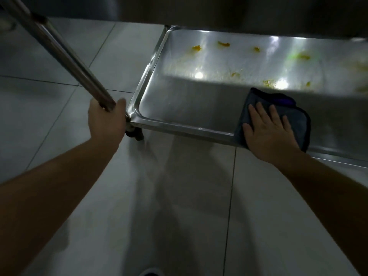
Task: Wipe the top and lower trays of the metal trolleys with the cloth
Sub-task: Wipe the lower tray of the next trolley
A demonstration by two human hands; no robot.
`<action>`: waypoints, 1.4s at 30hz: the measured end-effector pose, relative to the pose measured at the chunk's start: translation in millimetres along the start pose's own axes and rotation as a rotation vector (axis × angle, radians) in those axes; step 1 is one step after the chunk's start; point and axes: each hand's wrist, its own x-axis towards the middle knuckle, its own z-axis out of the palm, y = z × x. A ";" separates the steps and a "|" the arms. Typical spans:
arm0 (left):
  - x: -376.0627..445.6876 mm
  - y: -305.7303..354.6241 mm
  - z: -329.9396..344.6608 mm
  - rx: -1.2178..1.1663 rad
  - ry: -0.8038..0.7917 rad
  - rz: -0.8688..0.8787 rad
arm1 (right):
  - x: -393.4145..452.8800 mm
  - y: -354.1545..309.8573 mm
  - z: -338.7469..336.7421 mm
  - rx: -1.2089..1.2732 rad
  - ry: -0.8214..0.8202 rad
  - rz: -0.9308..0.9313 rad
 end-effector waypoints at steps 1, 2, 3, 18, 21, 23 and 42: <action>-6.7 -7.8 1.0 0.046 0.003 -0.047 | 0.9 0.7 -2.0 -0.003 -0.010 -0.005; -16.2 -16.1 2.4 0.086 -0.006 -0.115 | 2.0 1.3 -4.0 -0.010 -0.017 -0.007; -29.6 -23.5 5.1 0.135 -0.043 -0.166 | 3.2 1.3 -5.7 -0.022 -0.018 -0.008; -136.2 66.9 100.0 0.386 -0.660 0.990 | 6.0 2.6 1.0 -0.006 0.009 -0.072; -140.1 72.5 112.5 0.401 -0.677 1.017 | 5.5 2.6 0.5 -0.030 0.007 -0.081; -138.7 74.7 119.9 0.423 -0.697 1.018 | 4.3 2.3 0.4 -0.031 0.008 -0.086; -143.7 52.0 152.6 0.691 -0.719 0.893 | -47.3 209.9 -32.6 -0.053 0.023 0.119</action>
